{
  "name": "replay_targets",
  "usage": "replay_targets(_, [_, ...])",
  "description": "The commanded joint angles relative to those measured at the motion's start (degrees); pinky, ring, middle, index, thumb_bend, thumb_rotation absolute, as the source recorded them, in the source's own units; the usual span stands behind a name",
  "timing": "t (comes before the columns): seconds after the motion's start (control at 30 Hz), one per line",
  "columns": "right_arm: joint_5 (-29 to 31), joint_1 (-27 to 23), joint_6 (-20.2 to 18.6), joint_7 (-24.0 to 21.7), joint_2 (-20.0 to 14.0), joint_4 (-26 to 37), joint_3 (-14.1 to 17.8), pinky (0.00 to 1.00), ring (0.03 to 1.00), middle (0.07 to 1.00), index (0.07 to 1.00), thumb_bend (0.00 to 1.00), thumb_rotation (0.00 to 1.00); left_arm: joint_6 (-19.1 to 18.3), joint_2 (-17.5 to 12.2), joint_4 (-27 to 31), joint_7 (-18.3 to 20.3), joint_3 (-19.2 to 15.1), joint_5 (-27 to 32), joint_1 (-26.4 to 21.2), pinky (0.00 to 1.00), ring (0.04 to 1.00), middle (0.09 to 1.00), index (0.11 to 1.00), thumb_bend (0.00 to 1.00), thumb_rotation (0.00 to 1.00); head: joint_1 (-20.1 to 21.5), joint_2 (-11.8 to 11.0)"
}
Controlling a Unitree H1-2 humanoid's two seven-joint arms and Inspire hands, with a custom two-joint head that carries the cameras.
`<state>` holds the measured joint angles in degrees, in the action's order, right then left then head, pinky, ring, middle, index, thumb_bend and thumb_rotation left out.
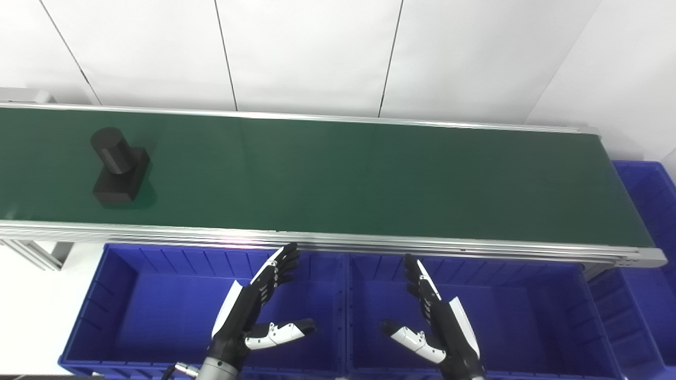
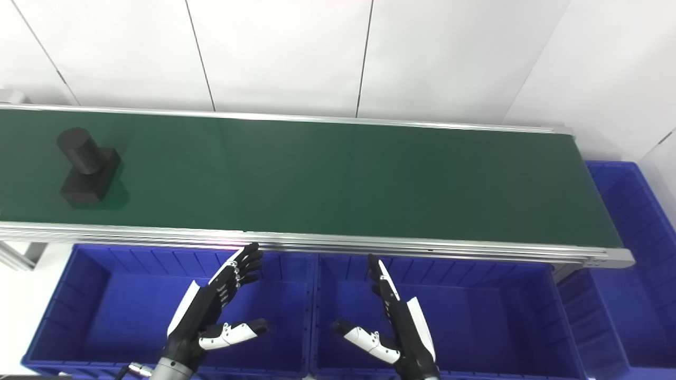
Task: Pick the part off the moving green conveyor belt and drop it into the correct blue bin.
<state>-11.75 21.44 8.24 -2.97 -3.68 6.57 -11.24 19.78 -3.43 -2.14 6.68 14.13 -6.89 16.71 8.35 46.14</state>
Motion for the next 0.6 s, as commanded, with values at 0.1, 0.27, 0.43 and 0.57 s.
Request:
replay_targets(0.1, [0.37,-0.15,0.42,0.06,-0.01,1.79,0.24,0.93,0.972,0.982,0.983,0.84,0.61,1.5,0.12,1.47,-0.4,0.11,-1.56,-0.2,0.84,0.883,0.906,0.909,0.76,0.5,-0.25,0.07])
replay_targets(0.27, [-0.1,-0.19,0.36,0.3,0.08,1.73,0.23,0.93,0.976,0.988,0.98,0.85,0.62,1.47,0.02,1.72,-0.37,0.02,-1.97,-0.05,0.82,0.879,0.904,0.902,0.74,0.57,-0.24,0.07])
replay_targets(0.43, [0.32,-0.18,0.14,0.02,0.15,1.86,0.19,0.93,0.974,0.982,0.983,0.84,0.62,1.78,-0.1,1.62,-0.39,-0.17,-2.06,-0.17,0.81,0.874,0.9,0.9,0.72,0.59,-0.14,0.08])
replay_targets(0.57, [0.51,-0.13,0.08,0.02,0.19,2.02,0.22,0.92,0.972,0.979,0.985,0.85,0.62,1.46,-0.15,1.99,-0.23,-0.12,-1.99,-0.06,0.82,0.879,0.904,0.905,0.73,0.6,-0.17,0.18])
